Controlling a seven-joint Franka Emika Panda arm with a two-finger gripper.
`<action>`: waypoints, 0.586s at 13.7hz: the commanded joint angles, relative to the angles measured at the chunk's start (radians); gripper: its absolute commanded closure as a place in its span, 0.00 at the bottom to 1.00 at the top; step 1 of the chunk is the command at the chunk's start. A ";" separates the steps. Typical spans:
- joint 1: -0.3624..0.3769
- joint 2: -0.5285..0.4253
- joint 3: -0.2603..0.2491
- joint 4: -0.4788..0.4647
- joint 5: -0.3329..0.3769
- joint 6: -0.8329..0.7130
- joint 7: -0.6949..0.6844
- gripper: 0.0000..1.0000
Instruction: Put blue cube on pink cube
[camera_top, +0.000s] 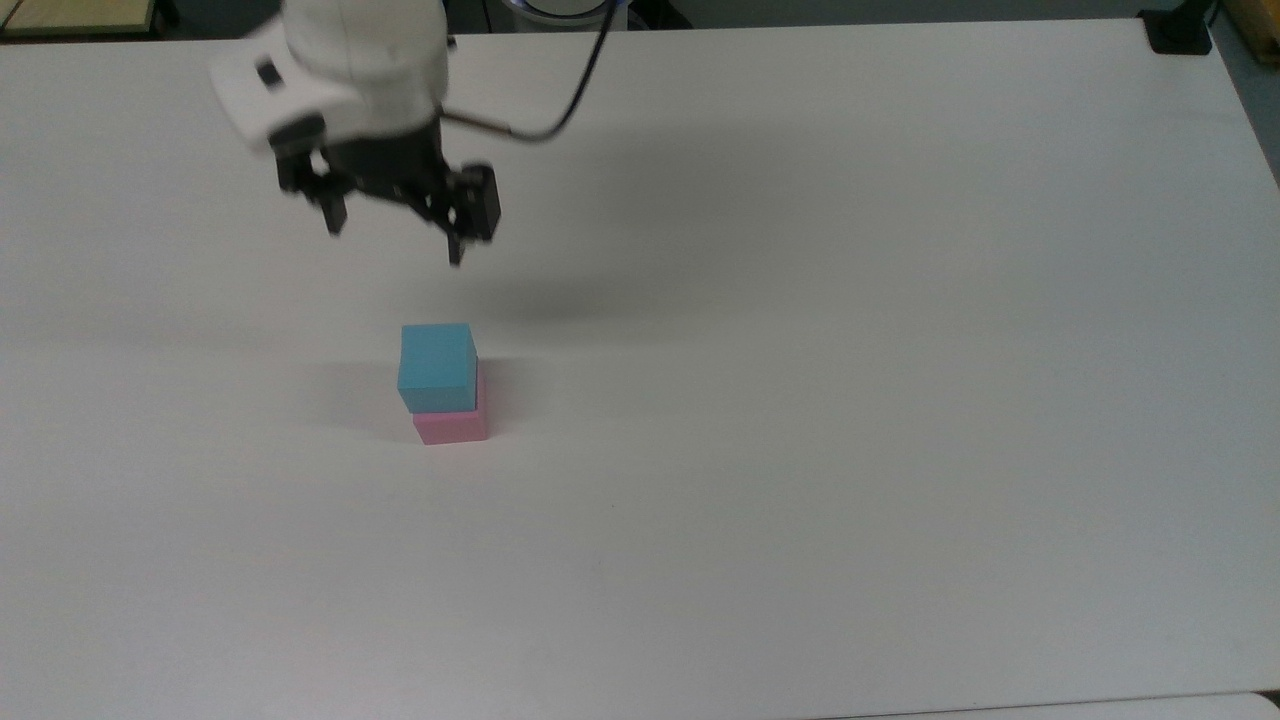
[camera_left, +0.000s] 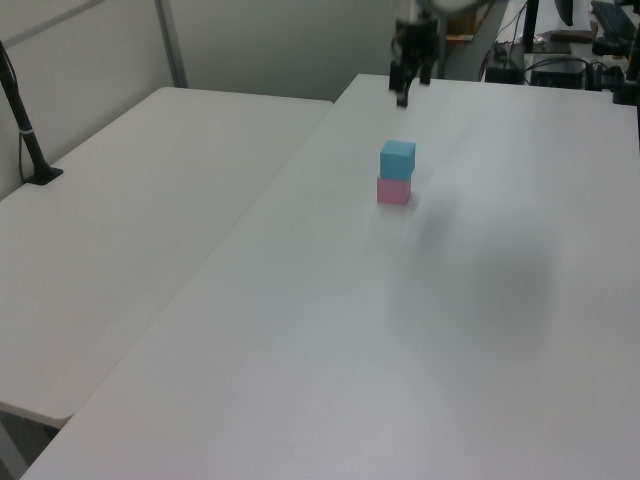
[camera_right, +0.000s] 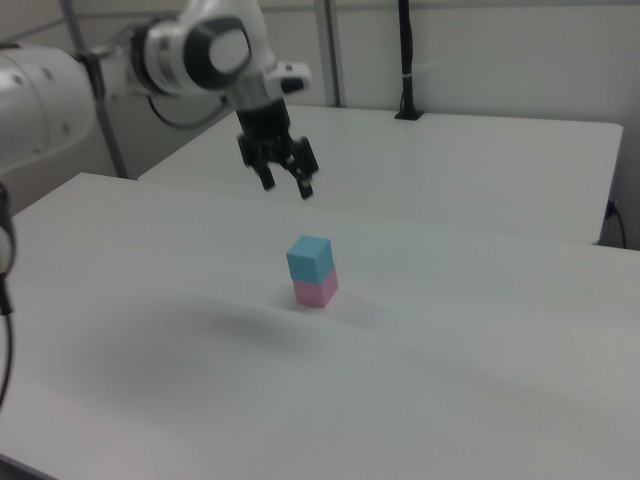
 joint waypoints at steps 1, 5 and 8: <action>-0.009 -0.173 0.000 -0.057 0.064 -0.131 0.020 0.00; 0.015 -0.334 0.000 -0.166 0.064 -0.162 0.016 0.00; 0.055 -0.416 -0.002 -0.284 0.063 -0.149 0.011 0.00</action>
